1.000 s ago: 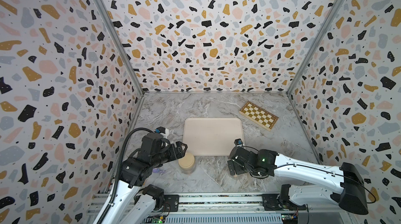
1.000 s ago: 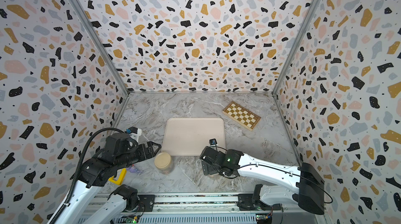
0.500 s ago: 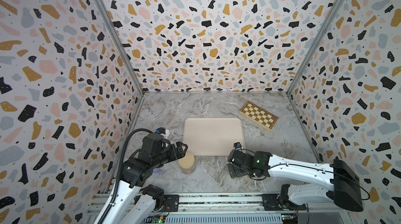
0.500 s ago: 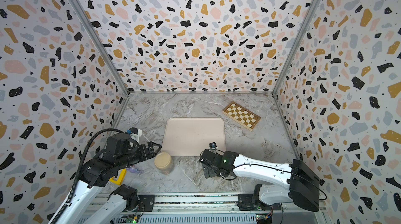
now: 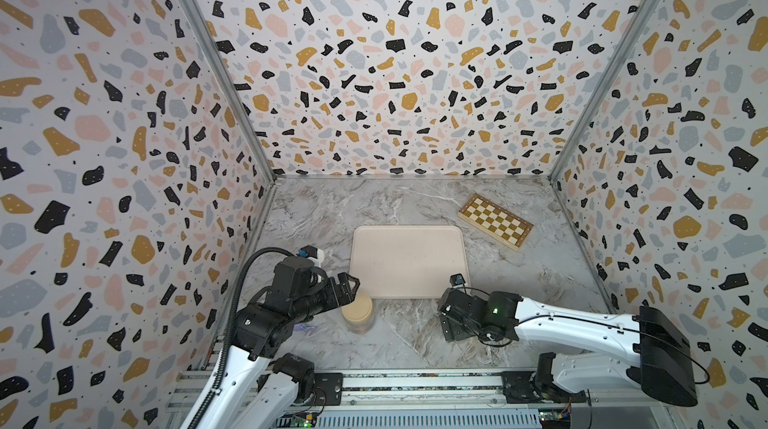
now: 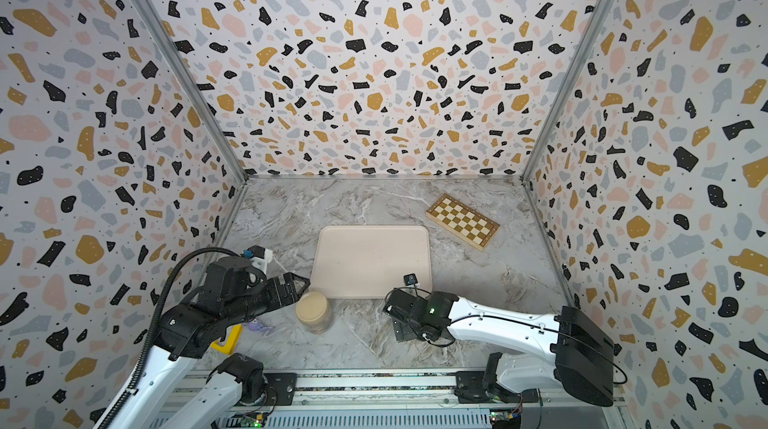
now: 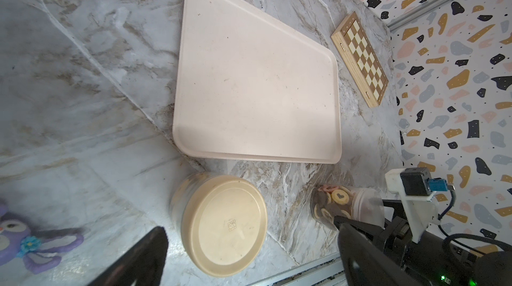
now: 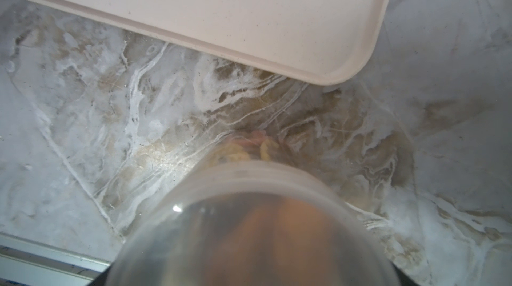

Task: Pour the cookies out of the jar
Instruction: Pick up the jar from the center of the board.

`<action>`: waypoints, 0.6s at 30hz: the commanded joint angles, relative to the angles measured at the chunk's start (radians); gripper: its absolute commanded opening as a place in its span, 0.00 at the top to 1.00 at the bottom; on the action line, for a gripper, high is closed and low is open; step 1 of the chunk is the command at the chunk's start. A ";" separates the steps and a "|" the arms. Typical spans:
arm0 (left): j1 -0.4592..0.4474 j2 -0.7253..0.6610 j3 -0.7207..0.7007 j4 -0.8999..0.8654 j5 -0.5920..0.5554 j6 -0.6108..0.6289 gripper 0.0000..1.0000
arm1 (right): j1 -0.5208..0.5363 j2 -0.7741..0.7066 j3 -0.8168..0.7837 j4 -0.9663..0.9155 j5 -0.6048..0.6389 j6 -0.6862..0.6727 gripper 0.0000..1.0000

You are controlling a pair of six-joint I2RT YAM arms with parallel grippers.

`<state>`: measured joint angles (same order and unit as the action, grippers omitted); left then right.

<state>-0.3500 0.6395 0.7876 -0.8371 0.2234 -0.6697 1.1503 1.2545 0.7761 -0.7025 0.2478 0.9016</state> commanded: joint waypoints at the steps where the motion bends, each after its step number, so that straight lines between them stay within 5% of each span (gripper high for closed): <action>1: -0.004 -0.008 -0.009 0.005 -0.011 0.010 0.04 | 0.003 -0.026 -0.004 -0.021 0.012 0.017 0.13; 11: -0.004 -0.005 0.006 -0.017 -0.039 0.013 0.04 | 0.003 -0.071 0.002 -0.025 0.016 0.023 0.29; 18: -0.005 0.022 0.025 0.022 -0.004 -0.017 0.03 | 0.003 -0.145 0.035 -0.037 0.025 0.034 0.32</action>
<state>-0.3500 0.6487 0.7879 -0.8444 0.2008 -0.6743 1.1503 1.1606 0.7685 -0.7155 0.2474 0.9173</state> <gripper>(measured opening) 0.967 0.899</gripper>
